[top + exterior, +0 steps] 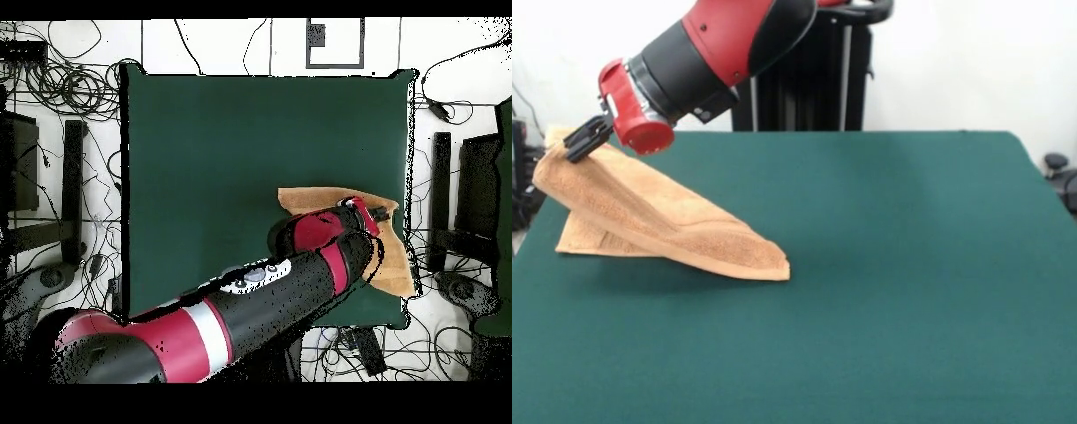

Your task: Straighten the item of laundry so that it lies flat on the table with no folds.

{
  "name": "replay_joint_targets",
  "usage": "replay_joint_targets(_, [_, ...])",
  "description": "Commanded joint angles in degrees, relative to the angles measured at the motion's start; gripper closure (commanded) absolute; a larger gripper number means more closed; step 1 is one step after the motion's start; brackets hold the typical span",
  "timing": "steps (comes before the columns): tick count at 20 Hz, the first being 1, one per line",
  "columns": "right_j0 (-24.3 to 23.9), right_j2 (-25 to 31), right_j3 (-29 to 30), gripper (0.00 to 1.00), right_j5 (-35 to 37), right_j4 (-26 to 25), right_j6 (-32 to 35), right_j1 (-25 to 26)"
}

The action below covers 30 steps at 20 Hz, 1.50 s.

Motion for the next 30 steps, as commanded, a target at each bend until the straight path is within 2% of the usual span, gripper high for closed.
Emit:
replay_joint_targets(1, [3.0,10.8,0.7,1.0,7.9,0.0,2.7,-0.8])
replay_joint_targets(8, [3.6,11.4,0.3,1.0,11.3,0.7,3.2,-1.3])
replay_joint_targets(12, [3.2,14.5,1.0,1.0,12.9,2.1,4.7,-1.8])
replay_joint_targets(18, [4.3,15.7,1.8,1.0,15.3,4.2,7.8,-1.8])
replay_joint_targets(30, [1.5,23.7,8.2,1.0,19.4,4.8,6.0,-11.7])
